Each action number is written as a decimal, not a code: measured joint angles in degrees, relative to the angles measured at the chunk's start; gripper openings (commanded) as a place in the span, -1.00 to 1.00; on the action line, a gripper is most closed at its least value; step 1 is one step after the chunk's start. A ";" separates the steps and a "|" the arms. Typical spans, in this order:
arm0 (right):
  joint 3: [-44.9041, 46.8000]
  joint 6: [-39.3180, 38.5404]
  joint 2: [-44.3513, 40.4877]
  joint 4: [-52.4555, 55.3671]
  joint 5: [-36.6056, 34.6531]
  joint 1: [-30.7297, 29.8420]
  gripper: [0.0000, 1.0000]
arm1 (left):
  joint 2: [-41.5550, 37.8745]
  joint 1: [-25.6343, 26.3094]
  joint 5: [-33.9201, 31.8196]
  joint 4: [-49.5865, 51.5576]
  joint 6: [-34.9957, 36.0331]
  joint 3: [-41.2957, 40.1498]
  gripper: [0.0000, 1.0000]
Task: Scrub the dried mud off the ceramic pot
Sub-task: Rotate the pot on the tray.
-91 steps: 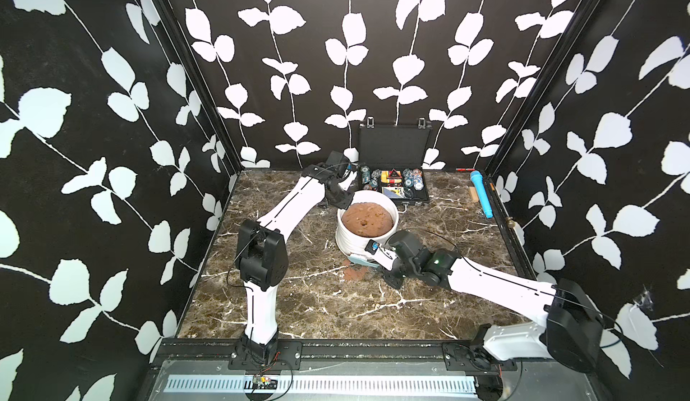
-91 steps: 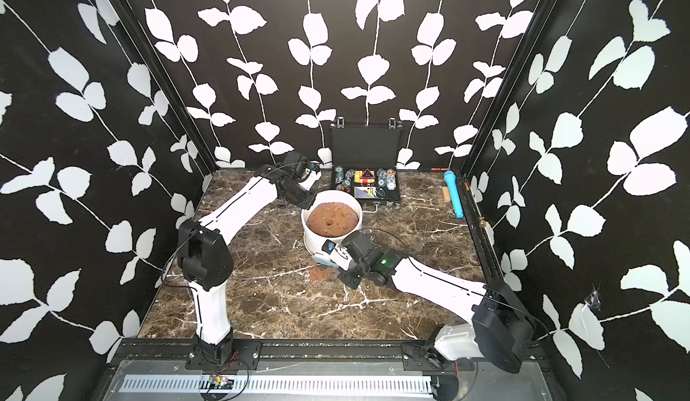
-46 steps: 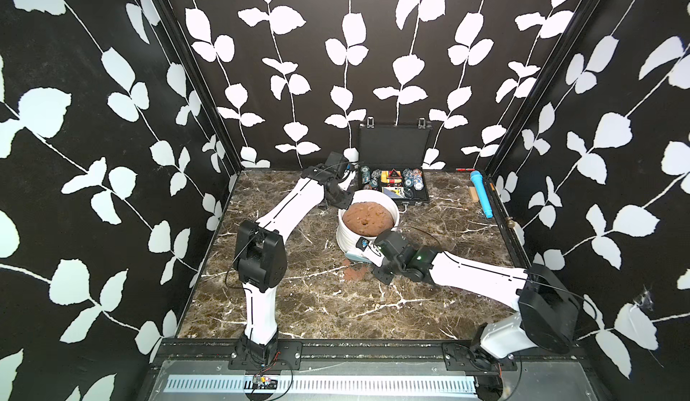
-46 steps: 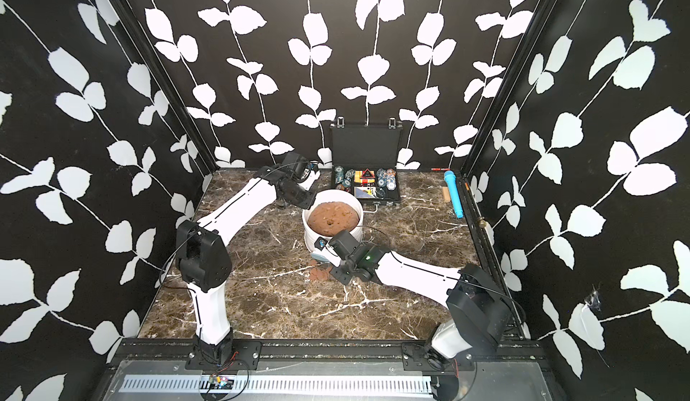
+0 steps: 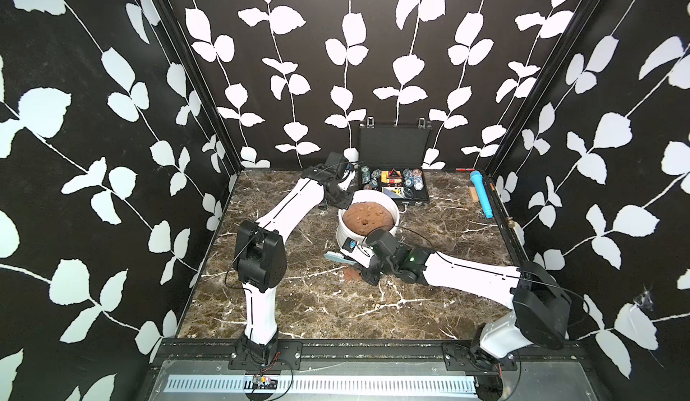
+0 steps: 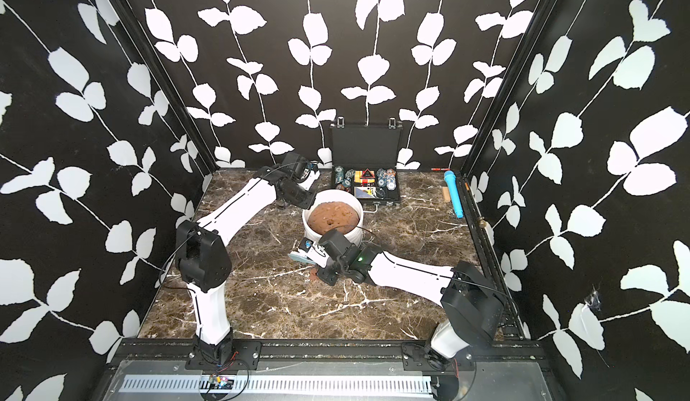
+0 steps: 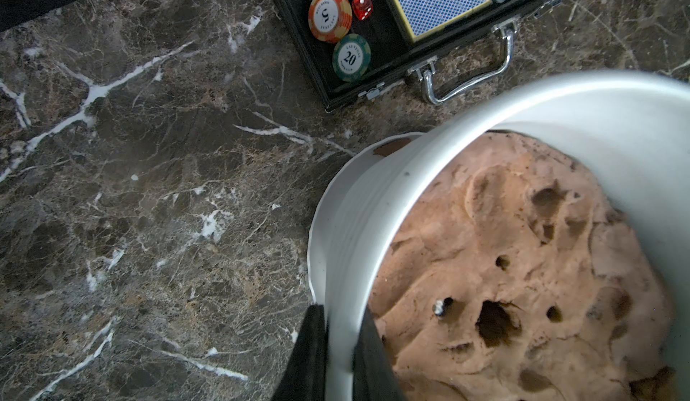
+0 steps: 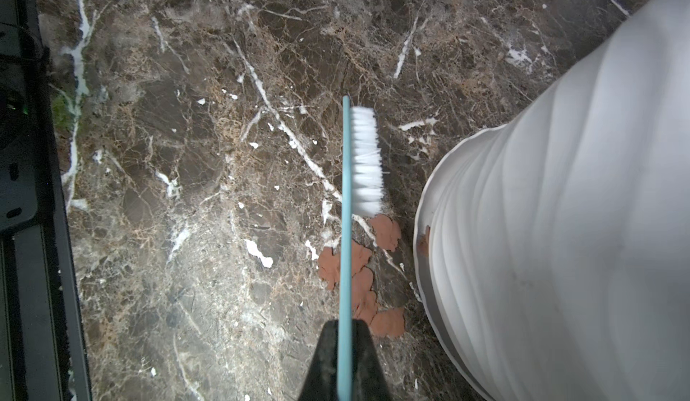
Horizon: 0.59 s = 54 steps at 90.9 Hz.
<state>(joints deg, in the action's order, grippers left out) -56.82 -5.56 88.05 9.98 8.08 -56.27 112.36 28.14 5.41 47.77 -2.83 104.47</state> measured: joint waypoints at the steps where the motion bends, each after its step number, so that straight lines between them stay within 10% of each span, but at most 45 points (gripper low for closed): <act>1: 0.11 0.00 -0.15 0.15 -0.20 0.00 -1.00 | 0.00 0.00 0.00 0.00 0.00 0.00 -0.86; 54: 10.51 -3.50 -24.06 10.14 12.26 12.20 -1.00 | 3.30 -0.22 1.38 0.20 -3.28 0.20 -0.41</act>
<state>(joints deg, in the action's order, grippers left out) -46.30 -9.06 63.99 20.12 20.34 -44.07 115.66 27.92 6.79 47.97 -6.11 104.66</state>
